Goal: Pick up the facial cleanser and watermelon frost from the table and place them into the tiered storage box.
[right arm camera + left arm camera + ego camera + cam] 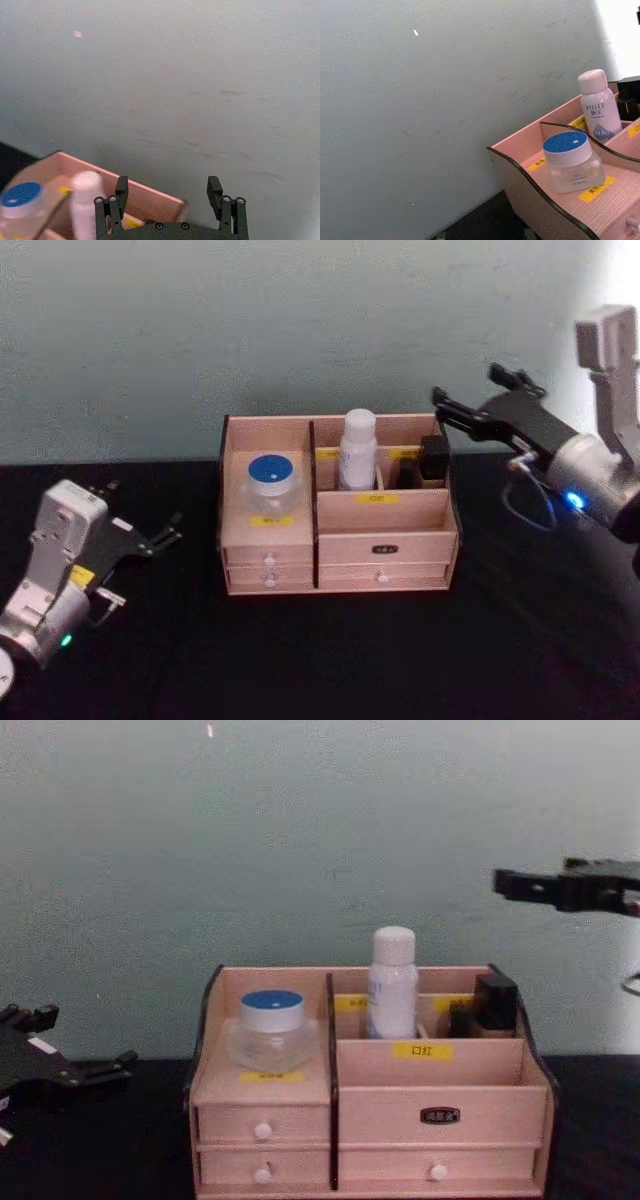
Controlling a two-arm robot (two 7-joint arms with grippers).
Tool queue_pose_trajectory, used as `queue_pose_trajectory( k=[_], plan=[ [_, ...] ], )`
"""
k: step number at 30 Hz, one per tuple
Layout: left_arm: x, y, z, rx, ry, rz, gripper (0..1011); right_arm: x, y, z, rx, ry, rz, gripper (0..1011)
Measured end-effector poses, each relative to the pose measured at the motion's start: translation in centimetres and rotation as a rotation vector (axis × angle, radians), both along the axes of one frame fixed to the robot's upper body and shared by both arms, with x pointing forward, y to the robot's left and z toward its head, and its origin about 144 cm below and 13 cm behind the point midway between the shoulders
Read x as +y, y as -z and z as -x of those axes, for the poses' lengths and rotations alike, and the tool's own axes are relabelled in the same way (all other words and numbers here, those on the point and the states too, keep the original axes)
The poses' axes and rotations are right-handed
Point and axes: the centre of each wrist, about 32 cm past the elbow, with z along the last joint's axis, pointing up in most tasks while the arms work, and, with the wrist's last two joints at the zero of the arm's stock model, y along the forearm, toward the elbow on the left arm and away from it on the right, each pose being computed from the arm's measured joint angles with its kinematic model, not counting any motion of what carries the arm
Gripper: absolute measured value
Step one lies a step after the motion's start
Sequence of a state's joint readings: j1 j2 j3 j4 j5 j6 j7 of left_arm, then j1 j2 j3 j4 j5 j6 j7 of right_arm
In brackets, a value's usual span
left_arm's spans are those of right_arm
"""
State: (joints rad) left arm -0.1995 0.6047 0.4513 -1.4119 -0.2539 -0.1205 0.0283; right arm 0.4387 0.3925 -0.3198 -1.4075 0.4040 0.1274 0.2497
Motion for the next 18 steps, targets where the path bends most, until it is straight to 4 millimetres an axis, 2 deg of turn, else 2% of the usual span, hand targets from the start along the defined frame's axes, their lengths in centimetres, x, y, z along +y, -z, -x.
queue_pose_trajectory(
  k=[7, 18],
  plan=[
    [0.0, 0.0, 0.0, 0.000, 0.000, 0.000, 1001, -0.7, 2.1, 0.9, -0.005, 0.111, -0.011, 1003],
    [0.0, 0.0, 0.0, 0.000, 0.000, 0.000, 1001, 0.2, 5.9, 1.4, -0.010, 0.226, -0.012, 1003]
  ],
)
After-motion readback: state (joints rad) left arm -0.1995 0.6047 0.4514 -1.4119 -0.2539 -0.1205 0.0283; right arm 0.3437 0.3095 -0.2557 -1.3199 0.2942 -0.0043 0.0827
